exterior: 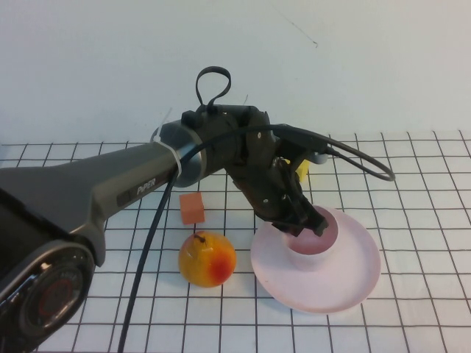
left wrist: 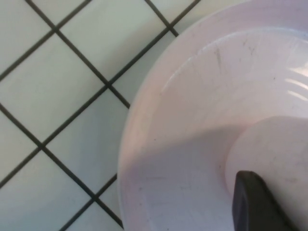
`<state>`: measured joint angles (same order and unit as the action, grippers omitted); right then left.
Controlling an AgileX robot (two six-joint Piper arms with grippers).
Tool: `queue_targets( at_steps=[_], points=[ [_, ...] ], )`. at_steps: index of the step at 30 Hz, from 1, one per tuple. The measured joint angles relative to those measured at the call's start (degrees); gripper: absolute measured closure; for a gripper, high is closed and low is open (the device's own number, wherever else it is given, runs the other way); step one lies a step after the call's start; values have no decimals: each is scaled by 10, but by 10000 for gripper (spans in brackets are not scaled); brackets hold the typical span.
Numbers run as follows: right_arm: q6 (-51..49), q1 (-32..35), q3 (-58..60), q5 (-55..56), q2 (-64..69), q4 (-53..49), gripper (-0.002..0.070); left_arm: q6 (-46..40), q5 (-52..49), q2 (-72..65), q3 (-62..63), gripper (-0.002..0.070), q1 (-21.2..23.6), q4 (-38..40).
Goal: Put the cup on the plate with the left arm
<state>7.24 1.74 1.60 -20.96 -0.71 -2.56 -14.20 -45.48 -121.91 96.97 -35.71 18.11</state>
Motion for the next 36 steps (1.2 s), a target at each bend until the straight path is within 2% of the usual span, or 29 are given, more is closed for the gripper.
queue_targets(
  at_steps=[2, 6, 9, 13, 19, 21, 24, 27, 29, 31, 36],
  points=[
    [0, 0, 0, 0, 0, 0, 678, -7, 0, 0, 0, 561, 0, 0],
    [0, 0, 0, 0, 0, 0, 678, -13, -1, 0, 0, 390, 0, 2],
    [0, 0, 0, 0, 0, 0, 678, -17, -2, 0, 1, 308, 0, 7],
    [0, 0, 0, 0, 0, 0, 678, -26, -5, -1, 22, 276, 0, 11],
    [0, 0, 0, 0, 0, 0, 678, -27, -55, -4, 117, 270, 0, 0],
    [0, 0, 0, 0, 0, 0, 678, -28, -89, -4, 159, 279, 0, -19],
    [0, 0, 0, 0, 0, 0, 678, -28, -163, -4, 237, 335, 0, -63],
    [0, 0, 0, 0, 0, 0, 678, -21, -232, -4, 313, 463, 0, -126],
    [0, 0, 0, 0, 0, 0, 678, -6, -245, 7, 340, 562, 0, -162],
    [0, 0, 0, 0, 0, 0, 678, 3, -255, 30, 348, 627, 0, -195],
    [0, 0, 0, 0, 0, 0, 678, 33, -265, 116, 350, 669, 0, -237]
  ],
)
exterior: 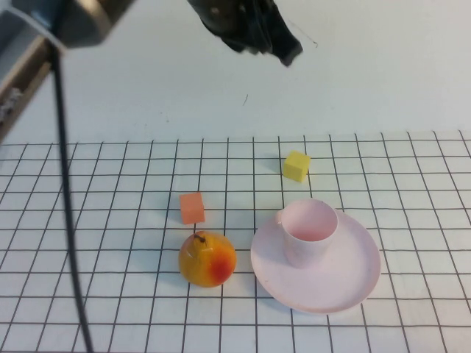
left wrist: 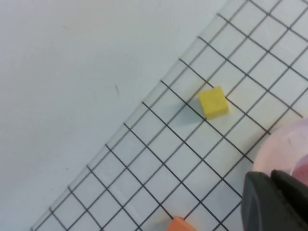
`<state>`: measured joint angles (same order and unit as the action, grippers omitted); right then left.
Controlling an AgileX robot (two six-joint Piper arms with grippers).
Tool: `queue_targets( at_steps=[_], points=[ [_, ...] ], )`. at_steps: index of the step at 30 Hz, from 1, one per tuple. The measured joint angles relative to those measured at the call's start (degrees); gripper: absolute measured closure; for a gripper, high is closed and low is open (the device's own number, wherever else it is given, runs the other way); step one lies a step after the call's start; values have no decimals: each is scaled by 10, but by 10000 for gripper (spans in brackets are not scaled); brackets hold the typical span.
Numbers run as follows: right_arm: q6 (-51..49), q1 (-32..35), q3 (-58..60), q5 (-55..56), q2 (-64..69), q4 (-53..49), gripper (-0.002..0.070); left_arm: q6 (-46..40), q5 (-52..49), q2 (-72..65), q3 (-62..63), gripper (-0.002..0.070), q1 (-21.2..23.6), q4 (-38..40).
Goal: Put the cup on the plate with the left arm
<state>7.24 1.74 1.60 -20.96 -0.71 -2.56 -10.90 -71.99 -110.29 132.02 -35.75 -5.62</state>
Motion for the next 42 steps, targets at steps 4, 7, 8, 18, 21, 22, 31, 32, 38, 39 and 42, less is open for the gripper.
queue_targets(
  at_steps=[4, 7, 8, 18, 21, 22, 31, 32, 38, 39, 42],
  points=[
    [0, 0, 0, 0, 0, 0, 678, 48, -3, 83, 1, 672, 0, -20],
    [0, 0, 0, 0, 0, 0, 678, 82, -7, 146, 4, 673, 0, -26],
    [0, 0, 0, 0, 0, 0, 678, 90, -8, 160, 5, 673, 0, -26],
    [0, 0, 0, 0, 0, 0, 678, 131, -10, 235, 9, 676, 0, -32],
    [0, 0, 0, 0, 0, 0, 678, 148, -10, 234, 9, 676, 0, -28],
    [0, 0, 0, 0, 0, 0, 678, 165, -10, 234, 9, 676, 0, -21],
    [0, 0, 0, 0, 0, 0, 678, 211, 13, 279, -84, 676, 0, -16],
    [0, 0, 0, 0, 0, 0, 678, 215, 32, 294, -108, 676, 0, -17],
    [0, 0, 0, 0, 0, 0, 678, 237, 284, 453, -353, 676, 0, -65],
    [0, 0, 0, 0, 0, 0, 678, 237, 331, 484, -404, 676, 0, -80],
    [0, 0, 0, 0, 0, 0, 678, 239, 425, 572, -547, 676, 2, -116]
  ],
)
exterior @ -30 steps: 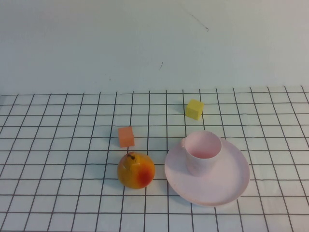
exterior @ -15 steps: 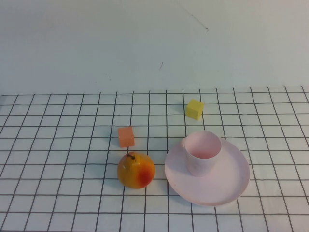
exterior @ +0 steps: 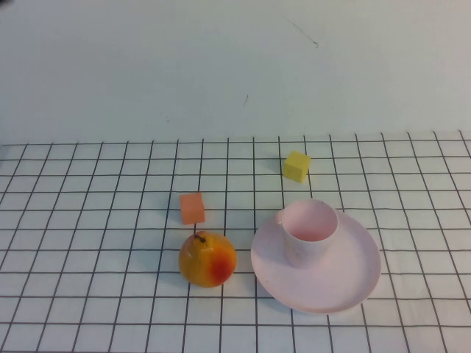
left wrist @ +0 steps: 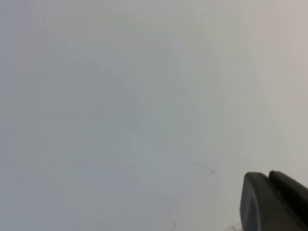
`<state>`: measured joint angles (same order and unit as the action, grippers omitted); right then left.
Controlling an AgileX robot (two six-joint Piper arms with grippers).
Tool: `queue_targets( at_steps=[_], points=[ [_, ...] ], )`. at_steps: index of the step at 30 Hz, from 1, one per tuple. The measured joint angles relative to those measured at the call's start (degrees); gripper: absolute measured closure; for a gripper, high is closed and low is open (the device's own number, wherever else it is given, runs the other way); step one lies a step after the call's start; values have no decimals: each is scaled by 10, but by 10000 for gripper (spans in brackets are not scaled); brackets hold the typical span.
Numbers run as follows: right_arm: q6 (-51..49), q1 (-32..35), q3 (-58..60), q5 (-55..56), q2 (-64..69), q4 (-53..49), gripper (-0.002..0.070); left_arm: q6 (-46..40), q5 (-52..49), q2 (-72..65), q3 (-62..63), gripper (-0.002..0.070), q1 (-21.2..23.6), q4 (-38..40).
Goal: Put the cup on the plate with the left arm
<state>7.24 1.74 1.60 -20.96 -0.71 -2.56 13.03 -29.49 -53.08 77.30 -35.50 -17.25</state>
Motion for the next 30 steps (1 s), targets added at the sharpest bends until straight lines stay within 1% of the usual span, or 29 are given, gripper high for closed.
queue_targets(
  at_steps=[2, 5, 8, 11, 16, 20, 23, 26, 30],
  points=[
    [0, 0, 0, 0, 0, 0, 678, 3, 34, 59, -89, 676, 12, 0],
    [0, 0, 0, 0, 0, 0, 678, 24, 63, 159, -231, 676, 47, 33],
    [0, 0, 0, 0, 0, 0, 678, 48, 83, 257, -361, 676, 98, 55],
    [0, 0, 0, 0, 0, 0, 678, 59, 119, 339, -459, 676, 149, 79],
    [0, 0, 0, 0, 0, 0, 678, 62, 166, 445, -568, 676, 219, 88],
    [0, 0, 0, 0, 0, 0, 678, 67, 173, 498, -648, 676, 271, 88],
    [0, 0, 0, 0, 0, 0, 678, 73, 188, 524, -709, 676, 300, 89],
    [0, 0, 0, 0, 0, 0, 678, 85, 225, 536, -767, 676, 323, 94],
    [0, 0, 0, 0, 0, 0, 678, 95, 237, 536, -787, 676, 351, 96]
  ],
)
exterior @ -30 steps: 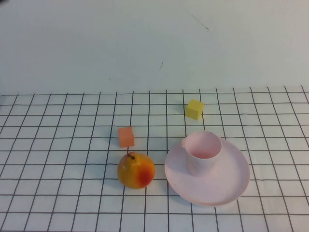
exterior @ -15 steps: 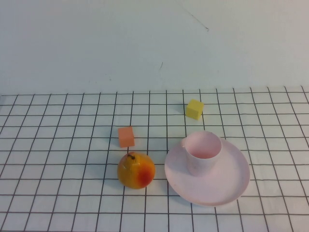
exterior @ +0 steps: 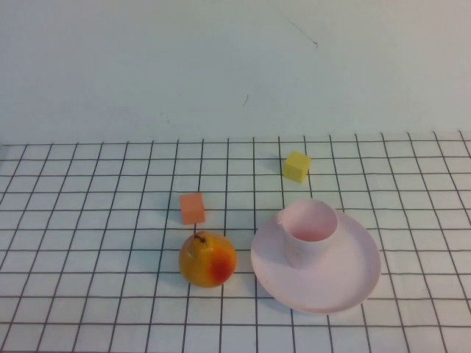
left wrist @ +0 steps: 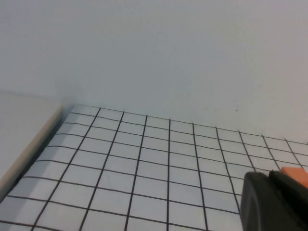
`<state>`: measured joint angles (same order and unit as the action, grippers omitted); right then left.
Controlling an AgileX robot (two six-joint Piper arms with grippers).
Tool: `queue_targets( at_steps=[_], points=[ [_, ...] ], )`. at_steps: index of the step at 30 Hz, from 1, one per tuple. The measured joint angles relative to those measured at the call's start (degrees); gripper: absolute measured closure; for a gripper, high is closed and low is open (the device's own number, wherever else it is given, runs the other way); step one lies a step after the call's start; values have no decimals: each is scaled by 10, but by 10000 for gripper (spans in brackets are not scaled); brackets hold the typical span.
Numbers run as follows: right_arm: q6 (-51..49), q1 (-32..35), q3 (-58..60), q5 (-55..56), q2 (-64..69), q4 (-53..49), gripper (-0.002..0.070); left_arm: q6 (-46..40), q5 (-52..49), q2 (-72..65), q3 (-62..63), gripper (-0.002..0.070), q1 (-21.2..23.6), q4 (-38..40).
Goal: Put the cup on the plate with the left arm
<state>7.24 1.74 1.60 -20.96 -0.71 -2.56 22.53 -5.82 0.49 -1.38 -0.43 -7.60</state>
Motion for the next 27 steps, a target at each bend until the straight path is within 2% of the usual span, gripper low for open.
queue_targets(
  at_steps=[8, 19, 27],
  points=[
    [0, 0, 0, 0, 0, 0, 678, 4, -18, 0, -2, 676, 51, 0],
    [0, 0, 0, 0, 0, 0, 678, -4, -123, 0, -2, 676, 28, -26],
    [0, 0, 0, 0, 0, 0, 678, -4, -133, 0, 0, 676, 28, -28]
  ],
)
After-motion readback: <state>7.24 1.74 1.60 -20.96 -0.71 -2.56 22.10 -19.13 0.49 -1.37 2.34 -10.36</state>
